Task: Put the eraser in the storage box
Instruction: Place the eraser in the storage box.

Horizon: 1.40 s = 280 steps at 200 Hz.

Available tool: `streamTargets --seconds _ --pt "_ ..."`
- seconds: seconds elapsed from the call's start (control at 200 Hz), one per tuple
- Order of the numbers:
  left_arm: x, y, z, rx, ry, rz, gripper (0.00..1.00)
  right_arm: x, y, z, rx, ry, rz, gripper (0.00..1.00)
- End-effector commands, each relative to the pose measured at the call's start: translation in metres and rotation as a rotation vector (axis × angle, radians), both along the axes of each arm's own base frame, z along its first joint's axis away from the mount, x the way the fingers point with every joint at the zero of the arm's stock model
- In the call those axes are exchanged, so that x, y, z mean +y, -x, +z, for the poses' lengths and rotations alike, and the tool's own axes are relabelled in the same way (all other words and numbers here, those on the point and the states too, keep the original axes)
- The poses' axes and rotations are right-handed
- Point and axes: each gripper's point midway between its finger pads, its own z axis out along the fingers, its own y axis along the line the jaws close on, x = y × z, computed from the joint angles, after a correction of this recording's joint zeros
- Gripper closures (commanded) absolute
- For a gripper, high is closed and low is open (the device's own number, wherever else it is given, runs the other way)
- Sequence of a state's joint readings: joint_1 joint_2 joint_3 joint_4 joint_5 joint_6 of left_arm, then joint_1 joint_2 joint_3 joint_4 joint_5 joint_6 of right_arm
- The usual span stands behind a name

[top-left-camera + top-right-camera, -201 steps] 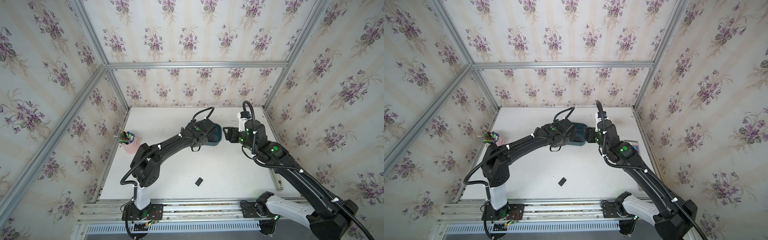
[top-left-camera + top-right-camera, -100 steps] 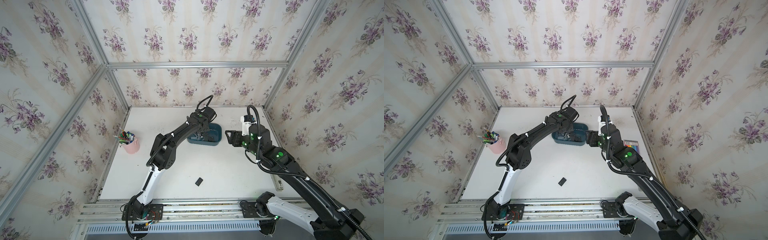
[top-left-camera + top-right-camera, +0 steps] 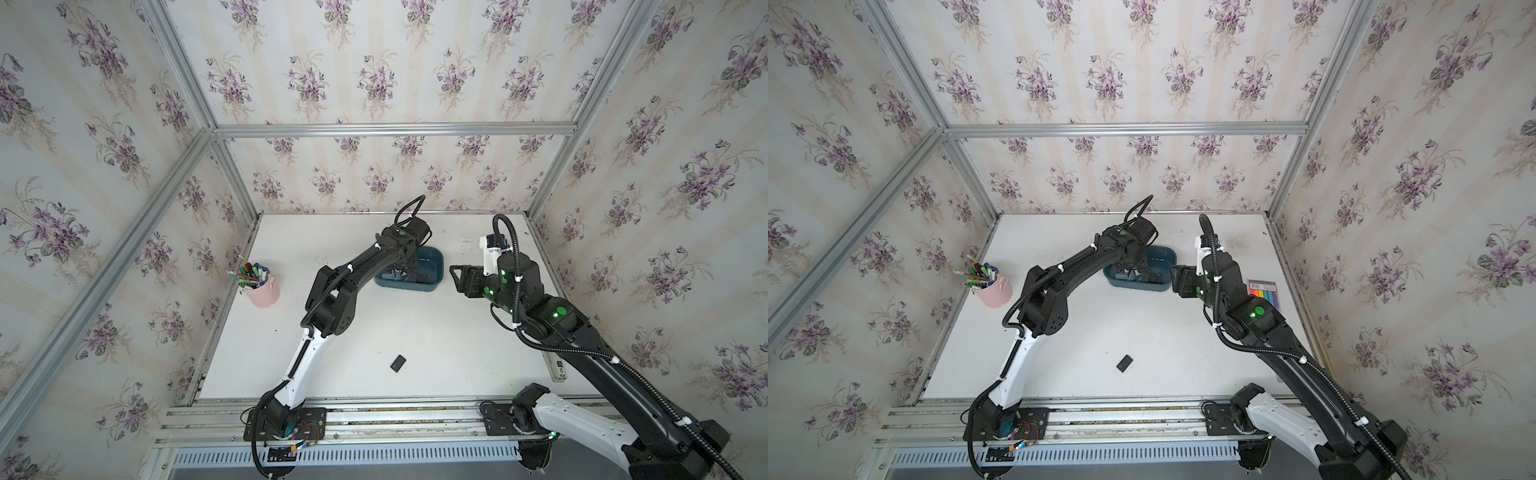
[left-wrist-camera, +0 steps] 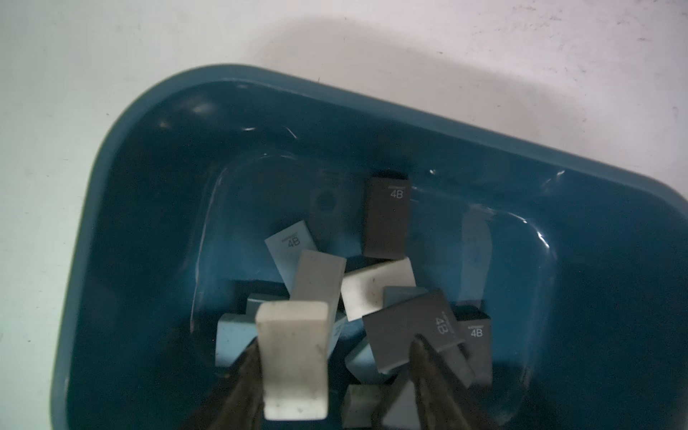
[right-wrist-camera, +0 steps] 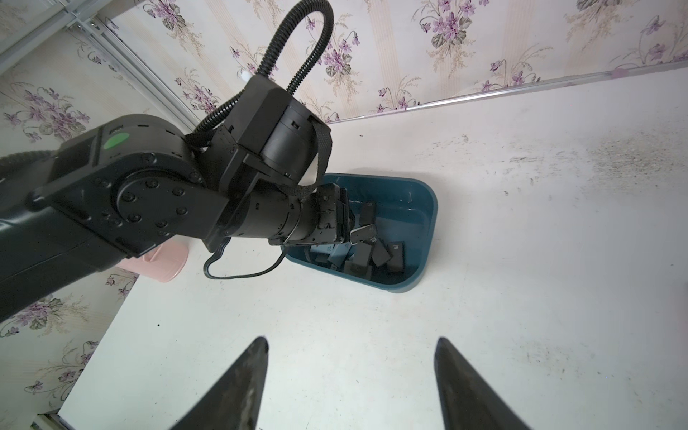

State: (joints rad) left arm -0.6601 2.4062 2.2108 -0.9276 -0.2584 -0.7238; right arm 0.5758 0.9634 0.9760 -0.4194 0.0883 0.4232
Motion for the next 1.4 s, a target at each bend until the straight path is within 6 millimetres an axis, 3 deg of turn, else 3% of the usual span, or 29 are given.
streamTargets --seconds 0.0,0.08,0.4,0.53,0.654,0.744,1.029,1.234,1.324,1.394 --pt "0.001 0.002 0.002 0.007 -0.001 -0.005 0.22 0.003 -0.001 0.007 -0.014 -0.026 0.003 0.30" --pt "-0.001 0.001 0.003 0.005 0.009 -0.012 0.17 0.003 -0.001 0.006 -0.013 -0.026 0.002 0.30" --pt "0.004 0.003 0.001 0.010 -0.009 0.006 0.21 0.008 -0.002 0.005 -0.007 -0.028 0.011 0.30" --pt "0.001 0.003 -0.003 0.018 -0.002 0.003 0.36 0.011 -0.002 0.004 -0.003 -0.030 0.018 0.30" --pt "0.002 0.003 -0.006 0.025 -0.005 0.005 0.37 0.011 -0.002 0.001 0.000 -0.026 0.019 0.30" --pt "0.001 0.003 -0.007 0.026 -0.006 0.003 0.56 0.012 -0.002 0.001 0.001 -0.025 0.021 0.30" --pt "0.001 0.003 -0.008 0.025 -0.012 0.008 0.70 0.014 -0.001 -0.004 0.007 -0.019 0.026 0.30" --pt "0.003 0.001 -0.010 0.027 -0.029 0.008 0.68 0.016 0.000 -0.008 0.017 -0.017 0.031 0.30" --pt "0.003 0.002 -0.010 0.027 -0.038 0.004 0.57 0.017 0.000 -0.008 0.017 -0.015 0.034 0.30" --pt "0.005 0.001 -0.010 0.027 -0.047 0.007 0.38 0.017 0.000 -0.009 0.018 -0.013 0.033 0.30"
